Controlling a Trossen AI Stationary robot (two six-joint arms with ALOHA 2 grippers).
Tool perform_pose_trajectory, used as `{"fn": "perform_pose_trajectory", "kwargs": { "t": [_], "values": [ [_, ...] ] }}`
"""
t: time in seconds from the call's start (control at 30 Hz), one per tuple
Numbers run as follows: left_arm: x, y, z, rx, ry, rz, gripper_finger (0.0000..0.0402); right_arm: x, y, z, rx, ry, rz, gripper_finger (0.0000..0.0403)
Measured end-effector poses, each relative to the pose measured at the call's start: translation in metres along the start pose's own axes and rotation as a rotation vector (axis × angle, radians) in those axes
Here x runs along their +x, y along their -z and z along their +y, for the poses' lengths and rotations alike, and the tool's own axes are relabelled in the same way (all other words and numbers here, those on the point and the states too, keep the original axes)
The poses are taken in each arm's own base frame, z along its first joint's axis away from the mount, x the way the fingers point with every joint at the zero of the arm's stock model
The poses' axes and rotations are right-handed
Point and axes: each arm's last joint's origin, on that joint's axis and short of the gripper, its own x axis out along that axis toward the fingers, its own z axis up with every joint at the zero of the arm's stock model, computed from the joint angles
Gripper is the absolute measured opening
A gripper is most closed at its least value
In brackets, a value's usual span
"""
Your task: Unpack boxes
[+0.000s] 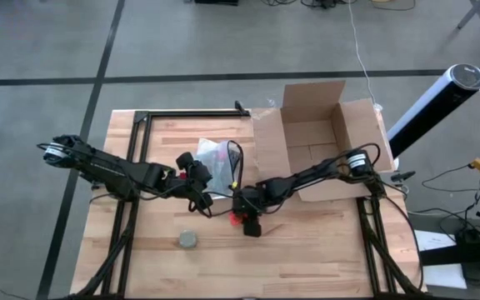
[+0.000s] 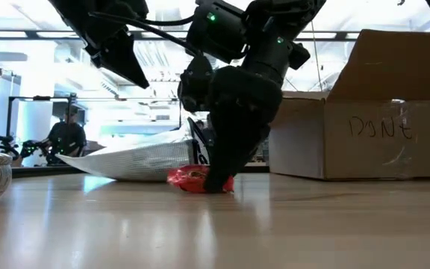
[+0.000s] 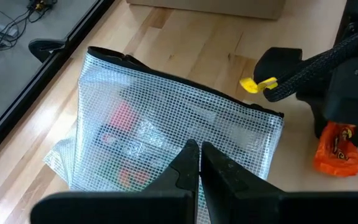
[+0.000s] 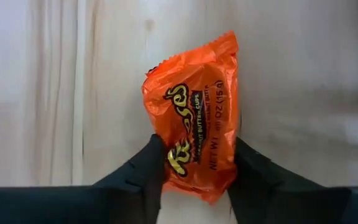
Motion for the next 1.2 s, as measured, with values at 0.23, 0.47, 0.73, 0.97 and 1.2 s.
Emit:
{"fn": "perform_pose_trajectory", "kwargs": {
  "t": [0.23,0.47,0.73,0.97,1.2],
  "values": [
    [0.0,0.0,0.0,-0.005,0.001,-0.002,0.0,-0.015,-0.001,0.001,0.0,0.001,0.006,0.0025],
    [0.0,0.0,0.0,-0.008,-0.011,-0.008,0.0,-0.026,0.001,-0.001,0.003,0.011,0.038,0.0005],
    [0.0,-0.001,0.0,-0.013,-0.011,-0.011,0.0,-0.055,-0.003,-0.018,0.046,0.098,0.021,0.0001],
    [0.0,-0.001,0.0,-0.022,-0.011,-0.014,0.0,-0.093,-0.006,-0.06,0.15,0.297,-0.023,0.0001],
    [0.0,-0.001,0.0,-0.031,-0.01,-0.015,0.0,-0.106,-0.015,-0.1,0.209,0.323,-0.122,0.0]
  ]
}}
